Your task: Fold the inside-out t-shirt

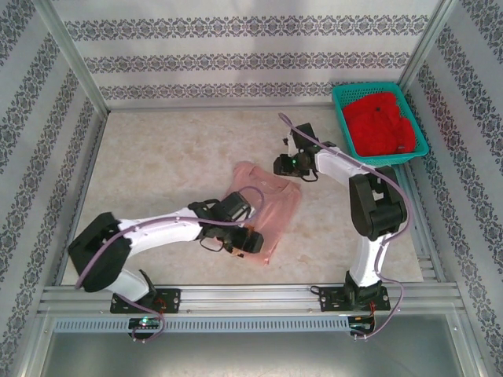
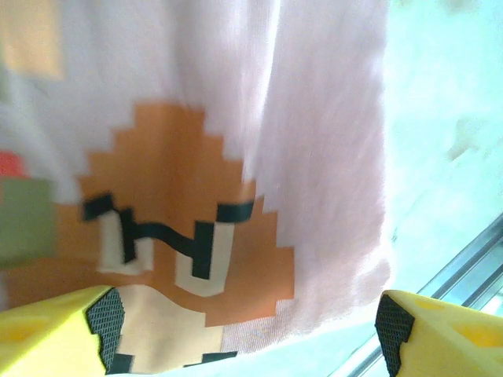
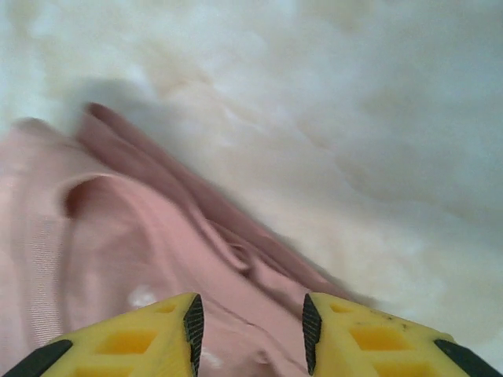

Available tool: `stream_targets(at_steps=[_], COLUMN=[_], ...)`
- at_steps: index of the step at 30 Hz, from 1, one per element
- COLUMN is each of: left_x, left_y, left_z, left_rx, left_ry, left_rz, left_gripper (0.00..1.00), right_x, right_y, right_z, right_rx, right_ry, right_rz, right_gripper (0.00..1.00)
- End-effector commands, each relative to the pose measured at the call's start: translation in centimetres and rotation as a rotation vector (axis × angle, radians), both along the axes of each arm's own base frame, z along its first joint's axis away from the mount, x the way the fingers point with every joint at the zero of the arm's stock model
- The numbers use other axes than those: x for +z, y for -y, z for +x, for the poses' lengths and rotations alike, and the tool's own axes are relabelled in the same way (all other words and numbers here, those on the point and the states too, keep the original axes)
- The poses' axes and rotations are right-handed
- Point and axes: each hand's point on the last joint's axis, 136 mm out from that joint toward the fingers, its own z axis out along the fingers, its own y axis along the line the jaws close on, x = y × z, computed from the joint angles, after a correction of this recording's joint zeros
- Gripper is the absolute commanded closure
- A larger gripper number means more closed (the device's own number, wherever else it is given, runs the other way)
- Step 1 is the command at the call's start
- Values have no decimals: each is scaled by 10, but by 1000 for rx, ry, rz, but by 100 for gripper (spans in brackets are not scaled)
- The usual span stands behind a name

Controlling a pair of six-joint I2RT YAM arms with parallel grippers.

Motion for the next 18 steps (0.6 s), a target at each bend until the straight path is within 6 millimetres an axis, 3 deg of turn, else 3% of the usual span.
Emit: stream_targets(at_steps=[1,7,10,14,18], left_x=[40,43,31,9,-9], left_y=[-16,-59,-67,-69,-62], left_z=[57,152,181,190,180], left_rx=[114,228,208,191,159], left_ry=[166,178,121,13,-78], left_rz=[-71,-105,-60,-36,-47], left_gripper=[14,15,18,33,47], right_x=[26,11,-3,-19,-35], right_y=[14,55,58,51,43], right_z=[-19,-75,-91,-99,-94], right_rx=[24,-123,-149,-156,-155], right_ry=[15,-92,-146,-179,-208], right_rz=[-11,81,94,94,90], right_gripper=[56,46,43,44,50])
